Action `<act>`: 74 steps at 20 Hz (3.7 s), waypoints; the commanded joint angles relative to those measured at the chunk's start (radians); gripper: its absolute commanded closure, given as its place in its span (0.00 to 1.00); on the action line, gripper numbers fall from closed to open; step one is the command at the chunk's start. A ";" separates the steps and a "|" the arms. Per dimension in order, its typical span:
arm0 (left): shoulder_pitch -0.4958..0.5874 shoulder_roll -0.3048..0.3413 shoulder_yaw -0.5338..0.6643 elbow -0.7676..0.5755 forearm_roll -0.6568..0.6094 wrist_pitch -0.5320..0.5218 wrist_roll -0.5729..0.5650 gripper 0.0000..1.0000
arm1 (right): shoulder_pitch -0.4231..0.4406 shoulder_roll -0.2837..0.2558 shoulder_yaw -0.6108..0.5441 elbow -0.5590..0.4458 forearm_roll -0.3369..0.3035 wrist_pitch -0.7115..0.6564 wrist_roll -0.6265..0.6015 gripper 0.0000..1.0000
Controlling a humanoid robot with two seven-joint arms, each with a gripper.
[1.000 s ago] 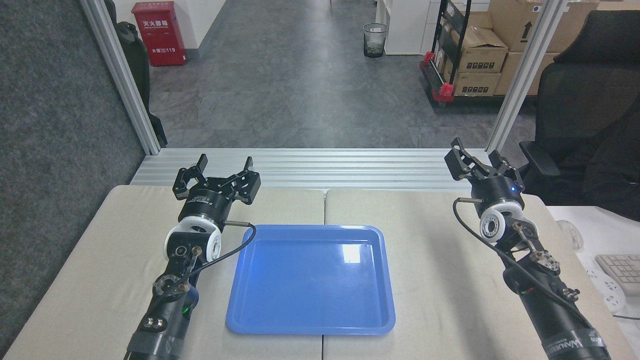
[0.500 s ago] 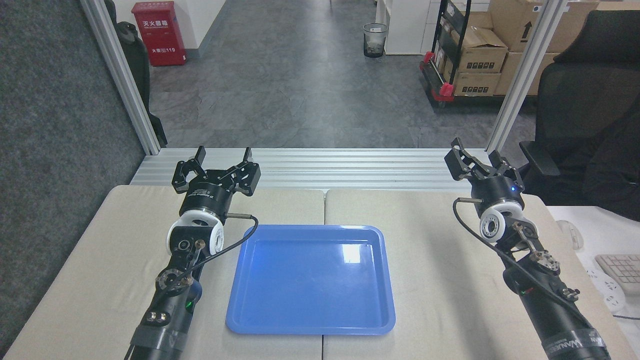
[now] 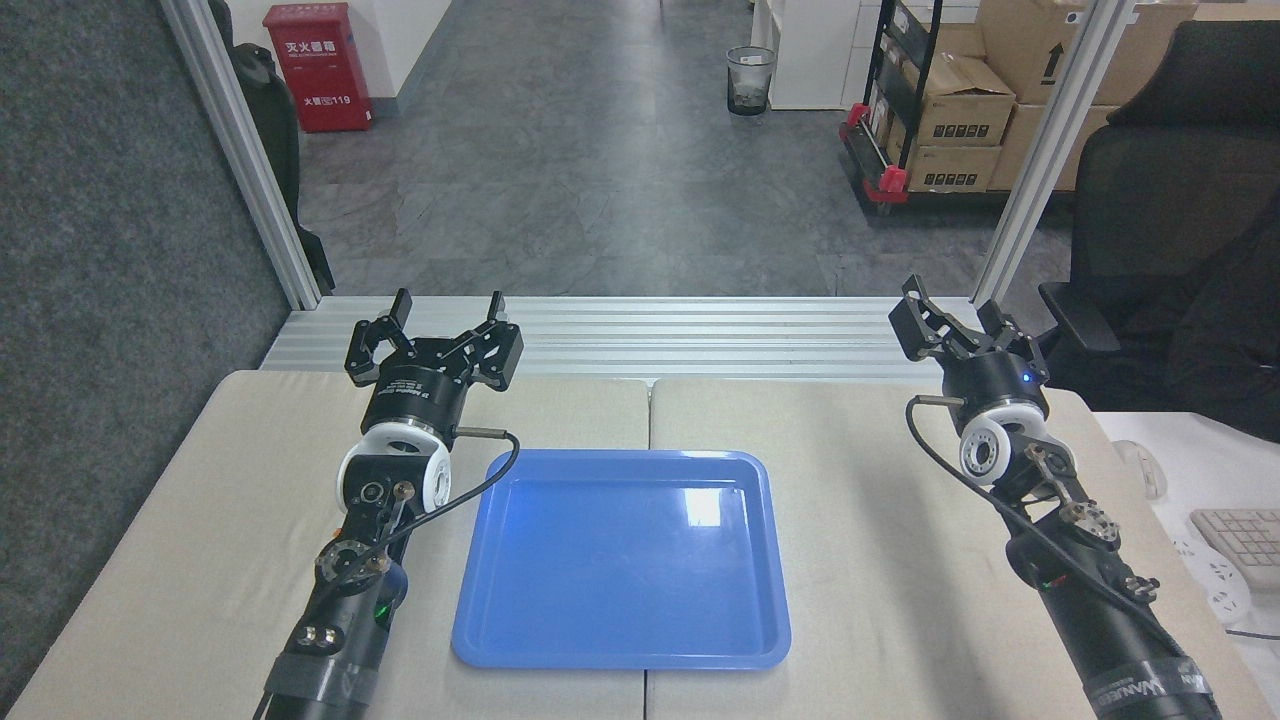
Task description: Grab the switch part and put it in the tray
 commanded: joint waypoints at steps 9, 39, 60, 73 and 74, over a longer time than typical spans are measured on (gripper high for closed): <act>0.031 -0.003 0.000 -0.005 -0.001 -0.003 0.003 0.00 | 0.000 0.000 0.000 0.000 0.000 0.000 0.000 0.01; 0.314 0.188 0.065 0.068 -0.006 -0.020 0.054 0.00 | 0.000 0.000 0.000 0.000 0.000 0.000 0.000 0.01; 0.313 0.191 0.005 0.197 -0.014 -0.018 0.066 0.00 | 0.000 0.000 0.000 0.000 0.000 0.000 0.000 0.01; 0.282 0.197 -0.066 0.289 -0.014 -0.036 0.061 0.37 | 0.000 0.000 0.000 0.000 0.000 0.000 0.000 0.01; 0.285 0.199 -0.076 0.289 -0.014 -0.052 0.061 0.53 | 0.000 0.000 0.000 0.000 0.000 0.000 0.001 0.01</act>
